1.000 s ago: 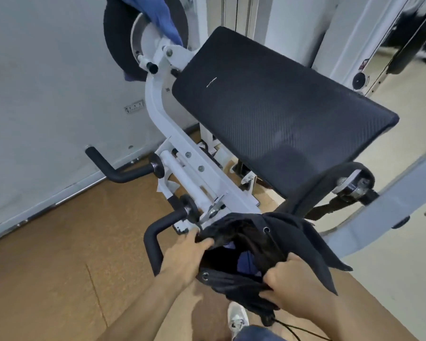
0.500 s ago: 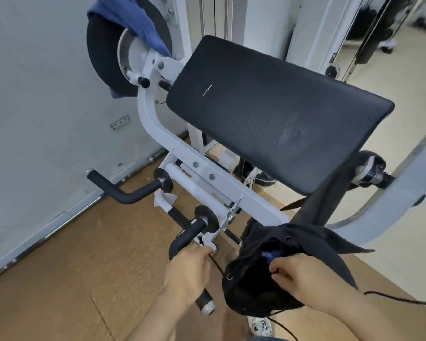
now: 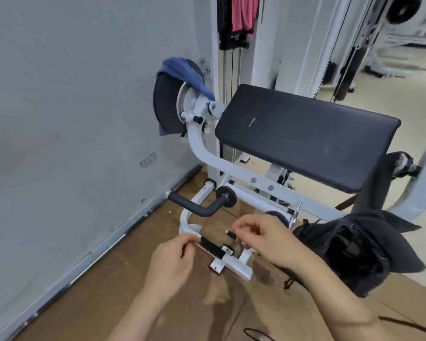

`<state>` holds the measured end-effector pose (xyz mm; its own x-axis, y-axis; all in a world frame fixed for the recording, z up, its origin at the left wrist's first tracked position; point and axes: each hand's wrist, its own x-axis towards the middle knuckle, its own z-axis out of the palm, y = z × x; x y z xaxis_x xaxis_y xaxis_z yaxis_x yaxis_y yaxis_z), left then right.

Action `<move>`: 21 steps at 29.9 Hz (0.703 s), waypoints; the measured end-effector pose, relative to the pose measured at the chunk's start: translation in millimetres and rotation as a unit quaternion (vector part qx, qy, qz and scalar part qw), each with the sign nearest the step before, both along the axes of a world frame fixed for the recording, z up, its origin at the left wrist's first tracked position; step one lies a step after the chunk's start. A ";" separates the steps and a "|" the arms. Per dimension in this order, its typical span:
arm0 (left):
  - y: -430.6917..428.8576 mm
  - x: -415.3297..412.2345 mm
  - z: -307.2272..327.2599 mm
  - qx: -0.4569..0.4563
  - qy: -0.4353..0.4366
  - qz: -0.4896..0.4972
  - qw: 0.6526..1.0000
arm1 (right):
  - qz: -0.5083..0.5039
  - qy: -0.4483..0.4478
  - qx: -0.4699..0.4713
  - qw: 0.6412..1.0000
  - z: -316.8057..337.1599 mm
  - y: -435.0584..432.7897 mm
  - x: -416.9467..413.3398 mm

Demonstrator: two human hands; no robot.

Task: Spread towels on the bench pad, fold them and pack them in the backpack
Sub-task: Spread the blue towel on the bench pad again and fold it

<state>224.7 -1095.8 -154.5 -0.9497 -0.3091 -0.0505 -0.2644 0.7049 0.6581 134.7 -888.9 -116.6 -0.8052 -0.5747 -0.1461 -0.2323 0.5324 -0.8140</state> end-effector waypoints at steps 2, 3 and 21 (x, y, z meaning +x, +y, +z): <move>-32.0 -9.6 14.4 0.000 0.025 0.011 1.000 | -0.018 0.017 -0.034 0.999 7.3 -42.5 -13.9; -46.0 -17.3 21.2 -0.002 0.034 0.020 0.999 | -0.027 0.027 -0.048 0.998 10.0 -61.2 -22.1; -234.0 -294.9 78.8 -0.149 0.049 -0.027 0.987 | -0.197 -0.024 -0.121 0.973 21.4 -252.0 -318.9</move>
